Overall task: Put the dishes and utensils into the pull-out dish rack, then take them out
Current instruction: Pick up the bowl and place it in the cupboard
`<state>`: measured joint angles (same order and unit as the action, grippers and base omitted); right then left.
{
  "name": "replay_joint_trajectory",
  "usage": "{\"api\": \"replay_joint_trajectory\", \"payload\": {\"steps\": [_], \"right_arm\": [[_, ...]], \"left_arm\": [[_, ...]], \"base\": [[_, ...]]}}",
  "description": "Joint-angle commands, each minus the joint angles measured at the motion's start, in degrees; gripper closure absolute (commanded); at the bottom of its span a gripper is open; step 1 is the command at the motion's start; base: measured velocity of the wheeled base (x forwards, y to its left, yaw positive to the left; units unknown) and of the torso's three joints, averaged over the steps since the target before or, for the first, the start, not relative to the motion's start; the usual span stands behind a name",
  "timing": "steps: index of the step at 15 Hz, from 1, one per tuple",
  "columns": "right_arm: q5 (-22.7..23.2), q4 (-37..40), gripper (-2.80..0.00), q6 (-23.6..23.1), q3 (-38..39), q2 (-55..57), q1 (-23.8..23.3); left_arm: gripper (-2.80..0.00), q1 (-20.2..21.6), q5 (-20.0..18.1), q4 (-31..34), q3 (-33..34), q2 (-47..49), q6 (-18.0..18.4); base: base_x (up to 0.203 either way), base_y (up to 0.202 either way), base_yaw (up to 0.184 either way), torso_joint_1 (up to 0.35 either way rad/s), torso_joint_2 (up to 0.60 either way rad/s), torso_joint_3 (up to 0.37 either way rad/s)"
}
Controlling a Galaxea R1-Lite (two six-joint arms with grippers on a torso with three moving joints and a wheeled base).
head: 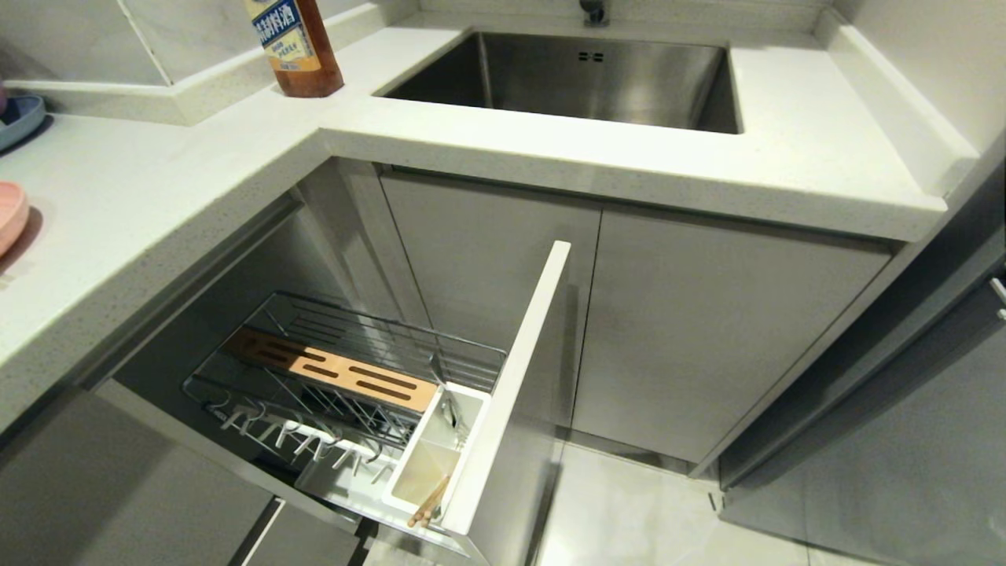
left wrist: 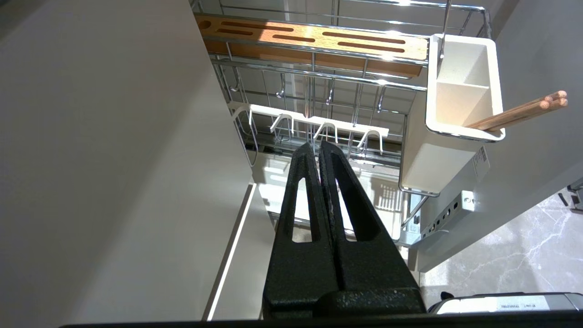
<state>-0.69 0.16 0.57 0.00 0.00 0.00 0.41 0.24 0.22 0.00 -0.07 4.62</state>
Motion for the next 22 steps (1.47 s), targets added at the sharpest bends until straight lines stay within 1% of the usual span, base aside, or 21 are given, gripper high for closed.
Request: {"api": "replay_joint_trajectory", "payload": {"steps": [1,7,8,9,11,14,16,17,18,20,22], "right_arm": [[-0.02,0.02,0.00,-0.05,0.09,0.00,0.09],[-0.02,0.02,0.00,-0.05,0.09,0.00,0.00],[-0.02,0.02,0.00,-0.03,0.09,0.00,0.00],[-0.02,0.02,0.00,0.00,0.09,0.00,0.04],[-0.02,0.02,0.00,0.04,0.09,0.00,0.00],[-0.02,0.02,0.00,-0.03,0.16,0.00,0.00],[-0.02,0.02,0.00,0.04,0.09,0.00,0.03],[-0.02,0.02,0.00,-0.04,0.11,0.00,0.08],[-0.02,0.02,0.00,-0.02,0.09,0.00,0.03],[-0.02,0.02,0.00,0.02,0.09,0.00,0.02],[-0.02,0.02,0.00,0.04,0.09,0.00,0.09]], "left_arm": [[0.00,0.02,0.02,0.04,0.00,-0.01,-0.12],[0.00,0.02,0.02,-0.12,0.00,-0.01,0.29],[0.00,0.02,0.02,-0.84,-0.50,-0.01,0.36],[0.00,0.02,-0.05,-1.40,-3.08,-0.01,0.40],[0.00,-0.04,-0.05,-0.22,-9.80,0.07,0.56],[0.00,-0.05,0.05,7.09,-25.93,2.91,1.62],[0.00,0.12,0.40,11.21,-38.52,10.92,1.95],[0.00,0.17,1.12,12.02,-42.53,15.20,2.03],[0.00,0.21,2.58,12.88,-47.37,20.21,2.19],[0.00,0.27,5.63,13.93,-54.76,27.69,2.63],[0.00,0.19,11.74,14.40,-61.13,34.88,2.83]], "base": [[0.000,0.000,0.000,0.000,0.00,0.000],[0.000,0.000,0.000,0.000,0.00,0.000],[0.000,0.000,0.000,0.000,0.00,0.000],[0.000,0.000,0.000,0.000,0.00,0.000],[0.000,0.000,0.000,0.000,0.00,0.000],[0.000,0.000,0.000,0.000,0.00,0.000],[0.000,0.000,0.000,0.000,0.00,0.000],[0.000,0.000,0.000,0.000,0.00,0.000],[0.000,0.000,0.000,0.000,0.00,0.000],[0.000,0.000,0.000,0.000,0.00,0.000],[0.000,0.000,0.000,0.000,0.00,0.000]]}}
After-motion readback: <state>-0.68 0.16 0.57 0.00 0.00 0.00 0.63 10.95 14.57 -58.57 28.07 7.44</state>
